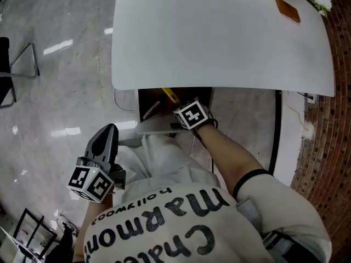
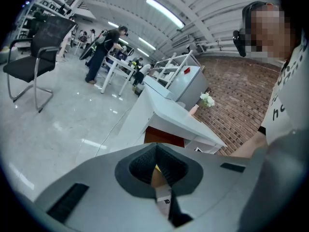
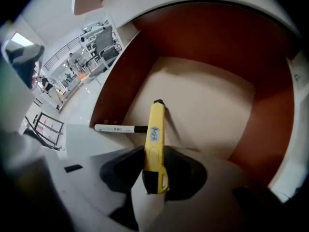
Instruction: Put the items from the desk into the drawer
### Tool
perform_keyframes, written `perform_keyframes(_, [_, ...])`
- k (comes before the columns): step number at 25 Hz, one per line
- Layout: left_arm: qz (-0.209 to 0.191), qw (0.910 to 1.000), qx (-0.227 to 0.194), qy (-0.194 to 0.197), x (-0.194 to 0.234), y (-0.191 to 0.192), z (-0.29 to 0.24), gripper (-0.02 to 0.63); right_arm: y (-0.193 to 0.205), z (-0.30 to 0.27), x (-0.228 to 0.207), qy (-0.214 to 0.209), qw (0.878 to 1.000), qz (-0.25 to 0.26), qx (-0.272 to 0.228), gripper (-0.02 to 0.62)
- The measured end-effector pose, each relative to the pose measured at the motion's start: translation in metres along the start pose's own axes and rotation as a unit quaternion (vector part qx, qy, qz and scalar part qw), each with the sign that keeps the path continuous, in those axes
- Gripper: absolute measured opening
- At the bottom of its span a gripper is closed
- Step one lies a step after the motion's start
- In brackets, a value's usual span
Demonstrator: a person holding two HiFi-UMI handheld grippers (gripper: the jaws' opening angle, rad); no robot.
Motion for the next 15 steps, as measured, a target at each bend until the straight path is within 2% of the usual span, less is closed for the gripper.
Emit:
perform_keyframes(10, [0.022,0.9995,-0.008,-0.021,0.014,0.01,0.001,0.002,0.002,-0.035,-0.007,0.022,0.994,0.052,0.093,0.137])
perform_keyframes(15, [0.028,0.999,-0.012,-0.033,0.022,0.012,0.003,0.002,0.003,-0.046,-0.009,0.029,0.991,0.061,0.116,0.137])
Point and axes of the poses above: the fingertips, and each gripper's own axes: z backward along the fingers, x to its left, y out of its underside, the point moved 10 cm from there along z, backward along the fingers, and after that the axes turned 5 degrees about z, right-handed, at the moved point
